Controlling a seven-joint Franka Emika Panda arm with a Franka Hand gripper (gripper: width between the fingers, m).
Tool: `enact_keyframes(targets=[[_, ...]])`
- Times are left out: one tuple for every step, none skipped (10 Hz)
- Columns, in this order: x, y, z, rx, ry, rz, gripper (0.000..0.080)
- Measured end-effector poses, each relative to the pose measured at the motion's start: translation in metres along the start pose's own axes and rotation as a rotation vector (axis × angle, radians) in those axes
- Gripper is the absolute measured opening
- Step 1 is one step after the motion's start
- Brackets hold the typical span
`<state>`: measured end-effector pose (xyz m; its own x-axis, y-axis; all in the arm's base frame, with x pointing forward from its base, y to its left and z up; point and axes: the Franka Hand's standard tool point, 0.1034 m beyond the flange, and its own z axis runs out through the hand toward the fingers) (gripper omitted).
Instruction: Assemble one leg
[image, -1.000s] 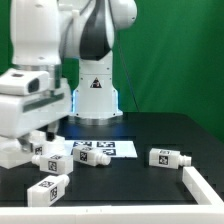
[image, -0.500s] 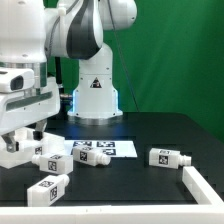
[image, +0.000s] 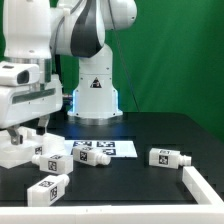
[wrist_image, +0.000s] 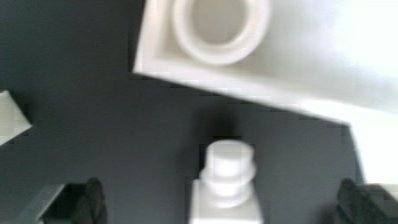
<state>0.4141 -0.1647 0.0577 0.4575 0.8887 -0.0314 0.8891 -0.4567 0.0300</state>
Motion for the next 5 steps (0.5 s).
enact_keyframes(targets=[[-0.0088,-0.0127,0.0012,0.003,-0.002,0.040,0.0649],[-0.0139,-0.0178,0.0000,-0.003,-0.002,0.070,0.0649],[-0.0137,-0.0144,-0.0010,-0.008,-0.001,0.069,0.0649],[-0.0137,-0.0148,-0.0005,-0.007,-0.002,0.069,0.0649],[-0.0137,-0.0148,-0.0004,-0.007,-0.002,0.069,0.0649]])
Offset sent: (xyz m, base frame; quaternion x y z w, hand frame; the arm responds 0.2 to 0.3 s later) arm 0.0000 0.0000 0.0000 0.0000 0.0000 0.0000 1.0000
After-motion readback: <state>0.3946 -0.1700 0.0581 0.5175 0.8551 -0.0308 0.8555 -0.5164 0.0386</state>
